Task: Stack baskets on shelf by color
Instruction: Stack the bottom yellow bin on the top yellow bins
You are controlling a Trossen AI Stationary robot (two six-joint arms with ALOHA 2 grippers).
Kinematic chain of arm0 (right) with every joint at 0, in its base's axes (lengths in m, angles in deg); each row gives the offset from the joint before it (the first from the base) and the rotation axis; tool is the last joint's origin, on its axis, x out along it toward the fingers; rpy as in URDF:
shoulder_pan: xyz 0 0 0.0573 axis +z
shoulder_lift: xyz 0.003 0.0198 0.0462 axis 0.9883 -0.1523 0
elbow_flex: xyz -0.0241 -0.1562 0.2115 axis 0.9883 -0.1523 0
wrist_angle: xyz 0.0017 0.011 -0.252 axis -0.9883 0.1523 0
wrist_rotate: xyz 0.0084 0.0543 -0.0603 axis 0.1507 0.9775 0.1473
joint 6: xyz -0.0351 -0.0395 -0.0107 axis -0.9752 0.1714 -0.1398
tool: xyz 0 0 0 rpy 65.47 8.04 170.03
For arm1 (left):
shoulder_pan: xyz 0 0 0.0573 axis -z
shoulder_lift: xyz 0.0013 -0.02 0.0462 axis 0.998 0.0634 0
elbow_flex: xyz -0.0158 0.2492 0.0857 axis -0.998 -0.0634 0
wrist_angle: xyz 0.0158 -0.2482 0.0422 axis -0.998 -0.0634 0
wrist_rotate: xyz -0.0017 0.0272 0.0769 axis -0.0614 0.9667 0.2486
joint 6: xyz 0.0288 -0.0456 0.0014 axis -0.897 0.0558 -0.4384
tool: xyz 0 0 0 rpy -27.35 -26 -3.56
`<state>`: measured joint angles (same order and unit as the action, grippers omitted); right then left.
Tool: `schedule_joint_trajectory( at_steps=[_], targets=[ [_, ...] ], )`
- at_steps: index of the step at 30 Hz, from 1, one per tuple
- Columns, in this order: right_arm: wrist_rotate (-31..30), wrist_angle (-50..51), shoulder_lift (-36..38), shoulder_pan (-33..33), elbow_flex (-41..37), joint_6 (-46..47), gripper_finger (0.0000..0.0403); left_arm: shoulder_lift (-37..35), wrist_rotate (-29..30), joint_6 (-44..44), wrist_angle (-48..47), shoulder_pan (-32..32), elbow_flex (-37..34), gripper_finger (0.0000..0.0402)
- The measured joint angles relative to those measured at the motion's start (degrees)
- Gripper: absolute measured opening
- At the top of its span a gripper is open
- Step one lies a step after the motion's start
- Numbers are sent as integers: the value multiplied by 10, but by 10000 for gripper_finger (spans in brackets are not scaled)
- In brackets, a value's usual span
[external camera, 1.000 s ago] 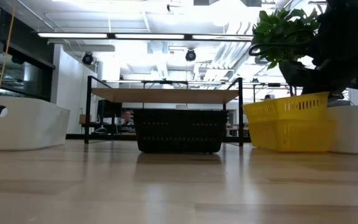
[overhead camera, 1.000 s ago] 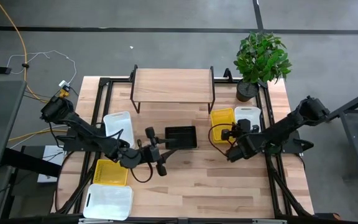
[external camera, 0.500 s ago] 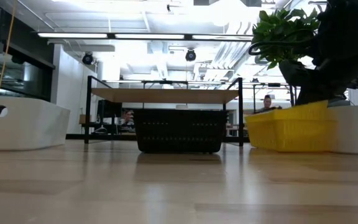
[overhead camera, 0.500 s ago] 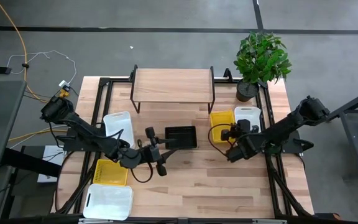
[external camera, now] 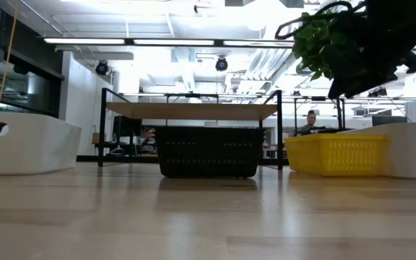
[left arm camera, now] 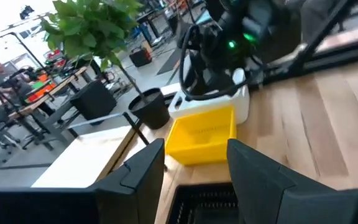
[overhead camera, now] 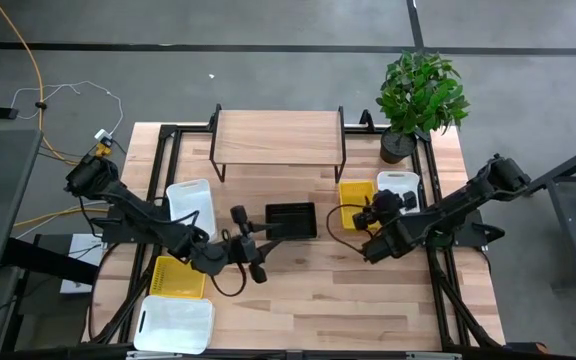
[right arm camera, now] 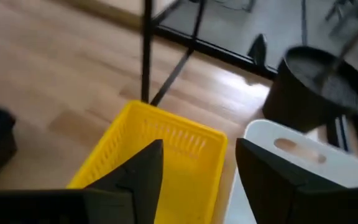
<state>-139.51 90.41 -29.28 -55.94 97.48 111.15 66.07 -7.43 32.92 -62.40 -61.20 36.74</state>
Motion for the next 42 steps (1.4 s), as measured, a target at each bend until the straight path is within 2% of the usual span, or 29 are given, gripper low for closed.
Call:
schedule_joint_trajectory(
  at_steps=[2,3,8,10,13,20,26,29,33,42],
  targets=[
    [14,-15,0,0,0,-68,190,-12,-11,4,-38,8,0,161],
    [32,-20,0,-2,0,-106,190,-21,-35,16,-56,9,0,161],
    [126,-62,1,-14,-1,-265,184,-74,-218,93,-162,-33,1,161],
    [147,-96,9,-19,-9,-324,177,-91,-265,115,-197,-60,0,161],
    [172,-182,41,-25,-42,-407,164,-100,-324,114,-201,-95,0,161],
    [156,-467,178,-28,-166,-577,139,-101,-421,62,-167,-151,-3,161],
    [191,-846,285,-29,-305,-775,138,-108,-566,9,14,-184,-82,158],
    [215,-1004,303,-29,-358,-841,138,-112,-570,38,98,-203,-131,156],
    [250,-1128,304,-29,-395,-897,138,-124,-565,88,120,-215,-171,156],
    [280,-1148,303,-29,-402,-907,138,-203,-555,158,56,-183,-179,156]
  ],
)
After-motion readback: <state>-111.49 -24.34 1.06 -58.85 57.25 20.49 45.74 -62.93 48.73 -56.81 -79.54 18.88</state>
